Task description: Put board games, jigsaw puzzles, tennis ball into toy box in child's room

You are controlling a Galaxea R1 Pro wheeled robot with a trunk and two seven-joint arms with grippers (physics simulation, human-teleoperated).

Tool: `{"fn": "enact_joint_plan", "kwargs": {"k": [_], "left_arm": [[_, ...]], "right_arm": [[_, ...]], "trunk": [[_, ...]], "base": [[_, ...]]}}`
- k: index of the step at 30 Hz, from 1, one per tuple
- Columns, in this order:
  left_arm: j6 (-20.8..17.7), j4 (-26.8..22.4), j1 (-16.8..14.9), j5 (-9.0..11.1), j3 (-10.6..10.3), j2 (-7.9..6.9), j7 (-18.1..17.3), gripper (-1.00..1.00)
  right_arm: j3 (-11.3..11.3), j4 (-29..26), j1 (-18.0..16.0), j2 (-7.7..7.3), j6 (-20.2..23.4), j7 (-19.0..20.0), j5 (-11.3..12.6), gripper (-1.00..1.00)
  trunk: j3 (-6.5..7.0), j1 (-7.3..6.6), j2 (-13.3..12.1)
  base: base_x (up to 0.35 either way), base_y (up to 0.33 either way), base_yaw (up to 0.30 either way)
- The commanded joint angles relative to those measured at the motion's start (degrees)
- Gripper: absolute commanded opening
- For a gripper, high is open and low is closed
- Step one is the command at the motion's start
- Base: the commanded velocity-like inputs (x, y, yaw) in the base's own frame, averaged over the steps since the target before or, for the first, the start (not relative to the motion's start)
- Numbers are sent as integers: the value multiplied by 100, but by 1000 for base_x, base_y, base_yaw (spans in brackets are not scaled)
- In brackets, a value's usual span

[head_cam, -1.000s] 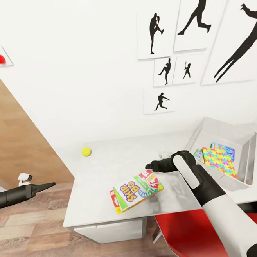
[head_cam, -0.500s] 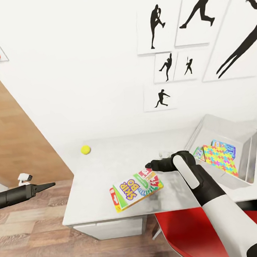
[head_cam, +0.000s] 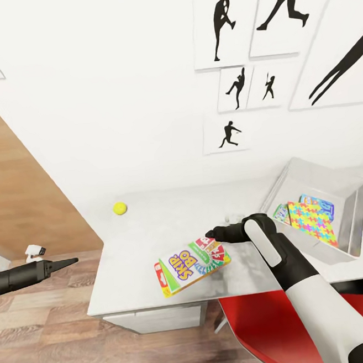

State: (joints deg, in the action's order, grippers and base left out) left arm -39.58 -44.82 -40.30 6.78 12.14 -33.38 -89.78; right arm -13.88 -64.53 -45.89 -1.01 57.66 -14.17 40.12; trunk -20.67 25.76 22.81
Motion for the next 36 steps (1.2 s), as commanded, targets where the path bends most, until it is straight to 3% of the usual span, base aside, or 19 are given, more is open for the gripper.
{"fn": "enact_joint_plan", "kwargs": {"k": [1,36], "left_arm": [[-60,-1,-4,-1,-1,-2,-22,100],[-59,-1,-4,-1,-1,-2,-22,100]], "right_arm": [[-16,-4,-6,-5,9,-60,61,100],[-21,-7,-7,-11,17,-42,78,100]], "trunk": [[-20,3,11],[-350,3,11]], "base": [[0,0,0],[0,0,0]]}}
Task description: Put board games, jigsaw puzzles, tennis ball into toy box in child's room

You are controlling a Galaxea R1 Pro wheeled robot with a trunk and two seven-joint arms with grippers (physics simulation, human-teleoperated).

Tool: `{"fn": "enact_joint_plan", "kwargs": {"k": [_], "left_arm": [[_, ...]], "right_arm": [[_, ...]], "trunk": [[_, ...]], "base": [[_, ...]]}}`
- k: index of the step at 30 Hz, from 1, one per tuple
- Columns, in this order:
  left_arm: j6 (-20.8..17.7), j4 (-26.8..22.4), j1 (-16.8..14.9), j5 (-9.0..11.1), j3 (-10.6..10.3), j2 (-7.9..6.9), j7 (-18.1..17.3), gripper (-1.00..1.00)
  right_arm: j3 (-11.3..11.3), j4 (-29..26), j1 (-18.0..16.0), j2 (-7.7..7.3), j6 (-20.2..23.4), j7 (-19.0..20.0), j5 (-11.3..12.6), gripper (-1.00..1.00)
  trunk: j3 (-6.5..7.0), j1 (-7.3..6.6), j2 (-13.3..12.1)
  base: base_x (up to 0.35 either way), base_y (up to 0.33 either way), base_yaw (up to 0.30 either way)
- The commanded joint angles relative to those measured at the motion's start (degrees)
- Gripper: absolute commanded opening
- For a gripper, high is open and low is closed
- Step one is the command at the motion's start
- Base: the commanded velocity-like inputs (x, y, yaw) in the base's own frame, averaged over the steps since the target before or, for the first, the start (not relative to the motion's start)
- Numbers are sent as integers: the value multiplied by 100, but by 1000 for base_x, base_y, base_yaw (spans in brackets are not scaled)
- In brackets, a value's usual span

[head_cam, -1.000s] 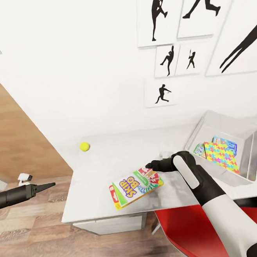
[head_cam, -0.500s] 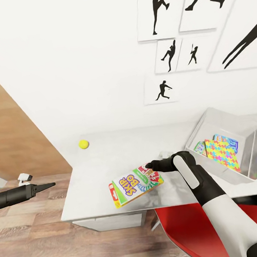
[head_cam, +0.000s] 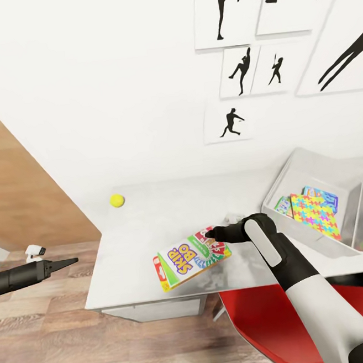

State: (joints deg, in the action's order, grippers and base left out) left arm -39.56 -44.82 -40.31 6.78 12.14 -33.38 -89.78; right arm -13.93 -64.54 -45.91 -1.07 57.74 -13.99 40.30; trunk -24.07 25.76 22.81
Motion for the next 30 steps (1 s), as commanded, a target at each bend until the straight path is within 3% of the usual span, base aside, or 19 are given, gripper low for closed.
{"fn": "enact_joint_plan", "kwargs": {"k": [1,15,30], "left_arm": [[-59,0,-4,-1,-1,-2,-22,100],[-52,0,-4,-1,-1,-2,-22,100],[-52,0,-4,-1,-1,-2,-22,100]], "right_arm": [[-15,-6,-5,-4,9,-60,61,100],[-21,-6,-5,1,9,-60,67,100],[-30,2,-5,1,9,-61,49,100]], "trunk": [[-19,3,11],[-145,3,11],[-164,3,11]], "base": [[0,0,0],[0,0,0],[0,0,0]]}}
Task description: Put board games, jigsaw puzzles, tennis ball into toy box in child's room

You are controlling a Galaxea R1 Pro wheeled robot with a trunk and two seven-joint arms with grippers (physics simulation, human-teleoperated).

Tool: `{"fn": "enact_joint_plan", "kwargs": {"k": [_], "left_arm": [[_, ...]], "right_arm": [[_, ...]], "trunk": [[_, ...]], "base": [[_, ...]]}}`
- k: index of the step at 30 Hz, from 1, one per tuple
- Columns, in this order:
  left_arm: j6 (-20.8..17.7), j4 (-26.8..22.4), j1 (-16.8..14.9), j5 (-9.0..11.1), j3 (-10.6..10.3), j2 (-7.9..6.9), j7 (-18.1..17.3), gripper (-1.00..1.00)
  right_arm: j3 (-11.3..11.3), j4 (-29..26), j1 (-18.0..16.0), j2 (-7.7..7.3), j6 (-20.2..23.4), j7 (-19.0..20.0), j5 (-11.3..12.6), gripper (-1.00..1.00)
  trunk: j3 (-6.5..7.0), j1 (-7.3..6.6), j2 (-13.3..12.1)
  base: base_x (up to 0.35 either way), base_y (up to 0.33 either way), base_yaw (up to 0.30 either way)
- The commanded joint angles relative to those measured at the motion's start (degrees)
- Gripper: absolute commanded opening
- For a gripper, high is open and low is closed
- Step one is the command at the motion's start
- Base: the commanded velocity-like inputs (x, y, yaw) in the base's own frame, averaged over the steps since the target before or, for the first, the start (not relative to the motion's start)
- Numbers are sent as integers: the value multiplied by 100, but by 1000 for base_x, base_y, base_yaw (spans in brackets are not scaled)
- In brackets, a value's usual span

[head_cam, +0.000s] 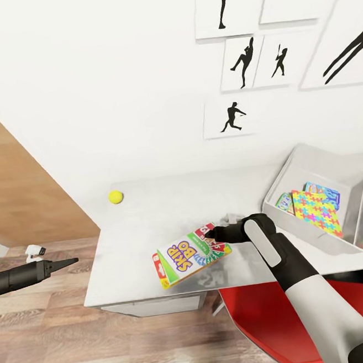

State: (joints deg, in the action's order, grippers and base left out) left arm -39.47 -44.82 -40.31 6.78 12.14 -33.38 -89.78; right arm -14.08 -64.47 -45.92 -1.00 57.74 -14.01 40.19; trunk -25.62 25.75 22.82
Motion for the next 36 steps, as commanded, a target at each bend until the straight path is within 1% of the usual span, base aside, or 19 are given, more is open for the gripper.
{"fn": "enact_joint_plan", "kwargs": {"k": [1,8,22,36], "left_arm": [[-61,0,-3,-1,-1,-2,-22,100],[-65,0,-6,-1,-1,-2,-22,100],[-69,0,-6,-1,-1,-2,-22,100],[-69,0,-4,-1,-1,-10,-22,100]], "right_arm": [[-19,-5,-5,-6,9,-60,60,100],[-33,-6,-5,-2,9,-60,60,100],[-34,-10,-5,25,23,-61,67,100],[-27,-4,-5,56,60,-61,68,100]], "trunk": [[-9,3,10],[-9,3,10],[-9,3,10],[-9,3,10]], "base": [[0,0,0],[0,59,0],[0,245,0],[0,156,0]]}}
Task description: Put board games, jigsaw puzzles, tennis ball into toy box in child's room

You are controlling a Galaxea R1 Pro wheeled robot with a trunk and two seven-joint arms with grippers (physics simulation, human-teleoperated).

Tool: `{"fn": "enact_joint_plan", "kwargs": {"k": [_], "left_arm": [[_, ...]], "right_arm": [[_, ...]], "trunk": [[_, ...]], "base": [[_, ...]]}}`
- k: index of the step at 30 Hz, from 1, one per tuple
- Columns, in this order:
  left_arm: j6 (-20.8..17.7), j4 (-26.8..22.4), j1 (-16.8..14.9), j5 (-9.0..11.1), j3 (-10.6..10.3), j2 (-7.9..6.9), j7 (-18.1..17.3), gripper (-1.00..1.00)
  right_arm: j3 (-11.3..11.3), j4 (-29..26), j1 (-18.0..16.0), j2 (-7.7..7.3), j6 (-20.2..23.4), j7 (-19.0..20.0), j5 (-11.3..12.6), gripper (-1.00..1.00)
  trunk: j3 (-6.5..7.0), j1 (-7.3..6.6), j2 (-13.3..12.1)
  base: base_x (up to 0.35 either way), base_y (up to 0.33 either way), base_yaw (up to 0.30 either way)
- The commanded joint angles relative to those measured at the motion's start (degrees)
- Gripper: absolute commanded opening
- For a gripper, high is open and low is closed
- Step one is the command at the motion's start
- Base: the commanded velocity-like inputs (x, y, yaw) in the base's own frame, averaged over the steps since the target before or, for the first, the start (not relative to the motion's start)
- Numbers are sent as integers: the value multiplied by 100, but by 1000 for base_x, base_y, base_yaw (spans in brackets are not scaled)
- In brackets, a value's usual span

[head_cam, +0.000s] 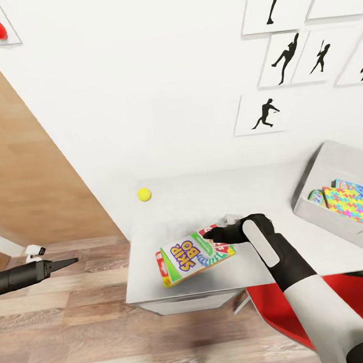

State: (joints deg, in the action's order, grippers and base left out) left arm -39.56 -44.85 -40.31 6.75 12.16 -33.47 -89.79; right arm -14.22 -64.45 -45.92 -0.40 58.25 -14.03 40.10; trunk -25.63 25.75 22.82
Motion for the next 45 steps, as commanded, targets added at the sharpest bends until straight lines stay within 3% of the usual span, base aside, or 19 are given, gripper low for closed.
{"fn": "enact_joint_plan", "kwargs": {"k": [1,19,45], "left_arm": [[-64,2,-4,2,-3,-2,-21,100],[-73,2,-3,2,-3,6,-21,100],[-71,2,-11,-6,-4,8,-21,100]], "right_arm": [[-12,-6,-5,-1,10,-58,77,100],[-11,-6,-5,23,11,-62,77,100],[-18,-15,-5,0,11,-65,75,100]], "trunk": [[-9,3,10],[-9,3,10],[-9,3,10]], "base": [[0,253,0],[0,269,0],[0,104,0]]}}
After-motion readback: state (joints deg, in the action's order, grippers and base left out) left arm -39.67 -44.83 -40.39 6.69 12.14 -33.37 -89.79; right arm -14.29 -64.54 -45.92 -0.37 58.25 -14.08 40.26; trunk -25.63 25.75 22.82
